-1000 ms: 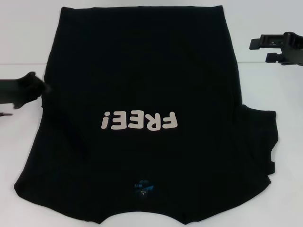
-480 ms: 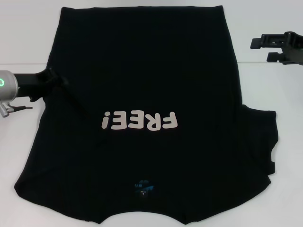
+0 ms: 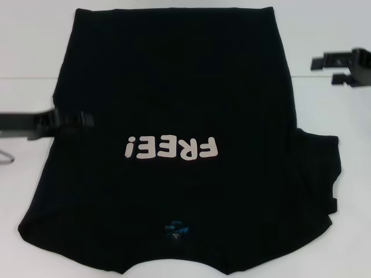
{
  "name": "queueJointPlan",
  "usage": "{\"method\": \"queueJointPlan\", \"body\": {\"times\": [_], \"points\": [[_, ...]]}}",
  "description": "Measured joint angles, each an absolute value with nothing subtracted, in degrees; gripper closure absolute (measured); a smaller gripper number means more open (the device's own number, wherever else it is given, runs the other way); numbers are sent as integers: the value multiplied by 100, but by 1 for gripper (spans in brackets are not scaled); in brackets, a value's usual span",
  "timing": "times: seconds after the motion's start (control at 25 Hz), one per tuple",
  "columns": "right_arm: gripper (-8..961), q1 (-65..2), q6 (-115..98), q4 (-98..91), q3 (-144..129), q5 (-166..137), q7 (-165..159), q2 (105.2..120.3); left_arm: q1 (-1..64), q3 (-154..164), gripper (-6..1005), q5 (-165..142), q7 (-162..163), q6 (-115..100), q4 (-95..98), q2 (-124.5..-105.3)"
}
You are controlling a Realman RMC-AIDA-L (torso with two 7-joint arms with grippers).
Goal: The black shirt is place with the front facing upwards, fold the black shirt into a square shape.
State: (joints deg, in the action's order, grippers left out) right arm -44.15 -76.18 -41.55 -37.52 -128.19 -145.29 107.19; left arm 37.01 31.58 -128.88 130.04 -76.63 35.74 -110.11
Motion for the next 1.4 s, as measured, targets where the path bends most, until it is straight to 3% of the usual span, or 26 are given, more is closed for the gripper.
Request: {"method": "queueJointPlan", "body": {"times": [0.16, 0.6, 1.28, 1.4], "points": [[145, -4381, -8250, -4444, -3708, -13383, -14603, 10665, 3320, 3153, 315, -12305, 11791, -8842, 3803, -11060], [190, -4236, -9187, -4585, -3687, -14503, -14861, 10657, 3192, 3154, 140, -11747, 11287, -9306, 3864, -11330], [258, -4215, -8719, -3831, -4000, -14812, -14750, 10796, 3349, 3166, 142, -11732, 11237, -9011, 3836, -11433], [378, -4216, -8637, -3751, -4089, -14814, -14776, 10807, 3359, 3164, 142, -11726, 11236, -8963, 3836, -11444]]}}
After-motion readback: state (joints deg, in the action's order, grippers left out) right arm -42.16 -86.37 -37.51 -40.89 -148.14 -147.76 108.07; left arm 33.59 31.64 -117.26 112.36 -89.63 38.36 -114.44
